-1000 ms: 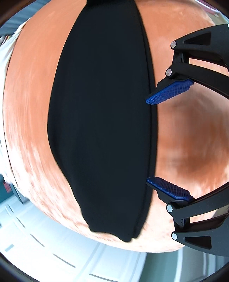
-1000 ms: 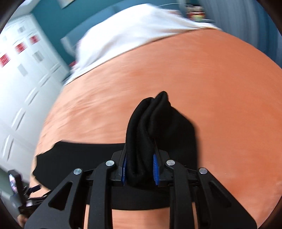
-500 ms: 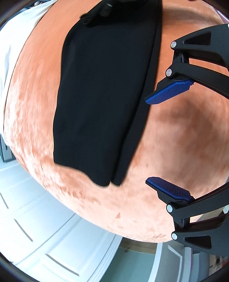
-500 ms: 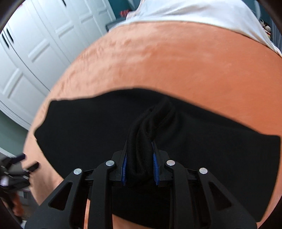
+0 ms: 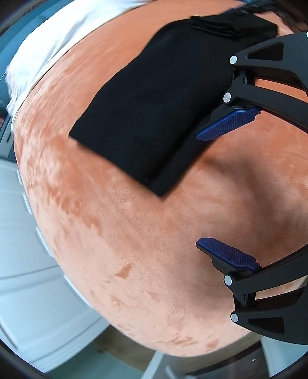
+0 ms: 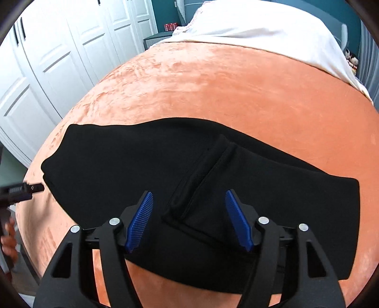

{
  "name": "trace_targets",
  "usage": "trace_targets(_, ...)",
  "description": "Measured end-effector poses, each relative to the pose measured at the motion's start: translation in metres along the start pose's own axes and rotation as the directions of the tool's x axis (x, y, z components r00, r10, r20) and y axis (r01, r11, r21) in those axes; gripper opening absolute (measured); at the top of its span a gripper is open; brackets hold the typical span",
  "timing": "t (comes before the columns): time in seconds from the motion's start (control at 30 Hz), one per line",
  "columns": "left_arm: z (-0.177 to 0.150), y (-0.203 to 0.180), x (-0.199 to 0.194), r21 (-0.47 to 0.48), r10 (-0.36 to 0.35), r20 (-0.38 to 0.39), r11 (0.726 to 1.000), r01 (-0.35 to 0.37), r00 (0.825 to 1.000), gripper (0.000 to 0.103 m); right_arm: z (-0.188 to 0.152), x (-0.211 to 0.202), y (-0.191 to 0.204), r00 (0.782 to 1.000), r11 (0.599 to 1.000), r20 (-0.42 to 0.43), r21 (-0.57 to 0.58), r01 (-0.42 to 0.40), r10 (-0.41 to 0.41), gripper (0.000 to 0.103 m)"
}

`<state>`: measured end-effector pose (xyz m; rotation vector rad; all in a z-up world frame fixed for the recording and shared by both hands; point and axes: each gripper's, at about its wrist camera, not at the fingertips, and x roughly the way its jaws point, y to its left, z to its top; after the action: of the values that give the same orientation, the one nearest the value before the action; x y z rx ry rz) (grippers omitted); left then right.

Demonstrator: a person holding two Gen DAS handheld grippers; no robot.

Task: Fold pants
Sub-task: 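Lay the folded end down with the right gripper and open it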

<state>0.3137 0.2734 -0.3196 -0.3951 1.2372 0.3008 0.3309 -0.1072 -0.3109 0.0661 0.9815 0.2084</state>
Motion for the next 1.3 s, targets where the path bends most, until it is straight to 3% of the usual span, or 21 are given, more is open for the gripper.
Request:
trace_targets(0.2,0.003,-0.005,0.002,0.0,-0.003,-0.001,1.0,0.003,1.0,0.082,-0.005,0.021,0.0,0.998,1.0,-0.059,-0.011,0.009,-0.01,0.062)
trace_targets(0.43,-0.023,-0.029,-0.008,0.123,0.013,0.017,0.992,-0.015,1.0,0.082,-0.007,0.053,0.012,0.993,0.996,-0.097,-0.058,0.063,-0.068,0.066)
trace_targets(0.47,-0.026,-0.034,-0.01,0.152,0.022,0.024,0.988,-0.025,0.999,0.082,-0.007,0.056,0.014,0.992,0.994,-0.094,-0.075,0.082,-0.089,0.063)
trace_targets(0.6,-0.031,-0.047,-0.012,0.219,0.036,0.047,0.975,-0.046,0.998,0.082,0.002,0.04,0.027,0.994,0.993,-0.071,-0.083,0.078,-0.084,0.022)
trace_targets(0.67,-0.03,-0.046,-0.01,0.214,0.023,0.042,0.976,-0.031,0.999,0.082,0.004,0.032,0.032,0.998,0.994,-0.032,-0.09,0.055,-0.058,0.021)
trace_targets(0.8,-0.023,-0.035,0.004,0.134,0.014,-0.002,0.991,-0.014,1.0,0.082,-0.003,0.039,0.033,0.997,0.995,-0.046,-0.082,0.054,-0.058,0.036)
trace_targets(0.83,-0.02,-0.03,0.007,0.103,-0.005,-0.024,0.995,0.008,1.0,0.082,-0.003,0.031,0.031,0.999,0.998,-0.031,-0.048,0.038,-0.039,0.056)
trace_targets(0.87,-0.016,-0.025,0.01,0.075,-0.03,-0.039,0.997,0.033,0.999,0.082,-0.005,0.02,0.027,1.0,1.0,-0.001,-0.004,0.015,-0.015,0.066)
trace_targets(0.9,-0.011,-0.022,0.013,0.051,-0.061,-0.051,0.997,0.064,0.997,0.082,-0.01,0.004,0.022,0.999,0.999,0.049,0.052,-0.007,0.005,0.083)
trace_targets(0.93,-0.008,-0.019,0.016,0.027,-0.07,-0.064,0.997,0.072,0.995,0.082,-0.015,-0.008,0.018,0.996,0.996,0.083,0.086,-0.024,0.017,0.089)
trace_targets(1.13,0.009,-0.005,0.028,-0.141,-0.181,-0.094,0.976,0.167,0.979,0.087,-0.06,-0.052,0.004,0.993,0.989,0.095,0.138,0.058,-0.072,0.089)
trace_targets(1.23,0.012,-0.002,0.026,-0.213,-0.216,-0.086,0.958,0.194,0.973,0.087,-0.081,-0.066,-0.013,0.994,0.976,0.074,0.208,0.059,-0.076,0.089)
trace_targets(1.3,0.011,0.0,0.026,-0.258,-0.27,-0.082,0.936,0.242,0.959,0.087,-0.094,-0.074,-0.024,0.995,0.968,0.065,0.245,0.051,-0.069,0.089)
